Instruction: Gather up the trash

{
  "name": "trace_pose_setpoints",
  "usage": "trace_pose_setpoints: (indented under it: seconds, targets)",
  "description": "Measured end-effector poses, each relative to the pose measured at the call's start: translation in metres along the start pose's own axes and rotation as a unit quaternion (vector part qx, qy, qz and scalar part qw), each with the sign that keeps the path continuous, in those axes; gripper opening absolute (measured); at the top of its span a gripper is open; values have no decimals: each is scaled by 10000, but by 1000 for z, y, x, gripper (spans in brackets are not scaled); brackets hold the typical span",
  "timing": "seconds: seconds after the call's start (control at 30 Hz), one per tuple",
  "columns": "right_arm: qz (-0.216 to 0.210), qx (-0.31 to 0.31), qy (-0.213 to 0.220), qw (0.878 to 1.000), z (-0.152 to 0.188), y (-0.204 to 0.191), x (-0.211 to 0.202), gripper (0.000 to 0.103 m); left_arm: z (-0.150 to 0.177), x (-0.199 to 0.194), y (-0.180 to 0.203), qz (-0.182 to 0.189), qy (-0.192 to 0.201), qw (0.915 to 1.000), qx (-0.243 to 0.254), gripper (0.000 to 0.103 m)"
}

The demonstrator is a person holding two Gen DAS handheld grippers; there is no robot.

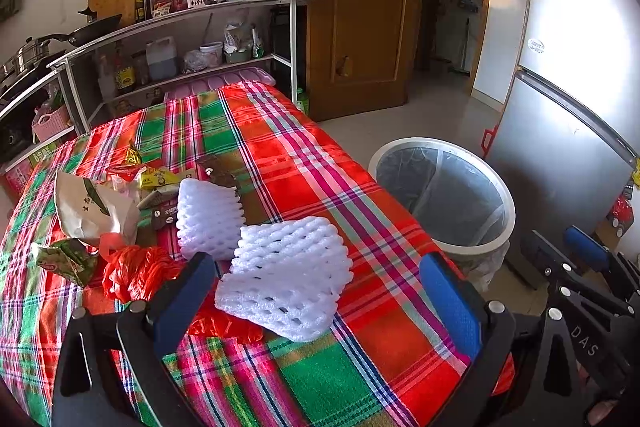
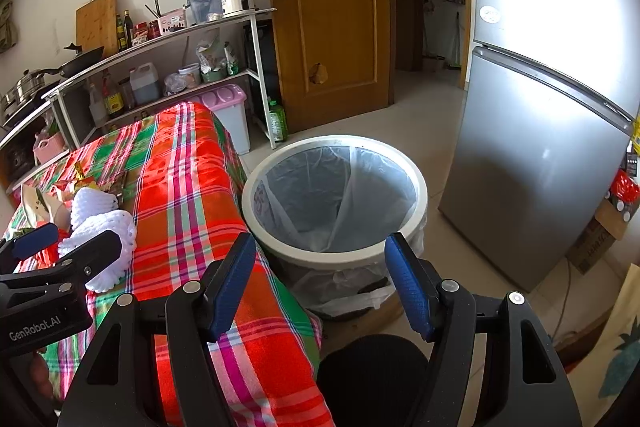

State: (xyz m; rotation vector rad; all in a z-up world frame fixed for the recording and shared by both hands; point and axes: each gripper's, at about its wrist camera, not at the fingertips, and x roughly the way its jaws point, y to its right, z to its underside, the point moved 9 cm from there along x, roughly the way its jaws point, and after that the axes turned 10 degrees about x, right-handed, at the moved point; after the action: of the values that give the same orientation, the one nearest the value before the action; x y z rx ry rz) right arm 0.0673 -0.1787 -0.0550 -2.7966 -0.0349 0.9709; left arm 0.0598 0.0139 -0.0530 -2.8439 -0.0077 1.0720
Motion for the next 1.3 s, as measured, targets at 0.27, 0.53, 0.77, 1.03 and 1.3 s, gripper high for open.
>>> trace_pose_setpoints:
  seconds: [0.27,0.53,0.77,1.03,1.3]
  targets:
    - [-8,-2,8,10000,0,0,0,68,0,0,0,-3,-5,10000,-1,103]
    - [-9,-7,11,10000,0,0,-1,68,0,-2,0,-16,11,10000,-4,103]
    - [-9,-27,13,10000,1,-1,-1,68,0,-5,-1,-16,12,10000,-18,103]
    - [-10,-37,19,10000,1,-2,-2,68,-1,-6,-2,-23,0,10000,-20,103]
    - [-8,-38,21,10000,1,-2,-2,68,-2,-6,-2,-27,-11,10000,-15,103]
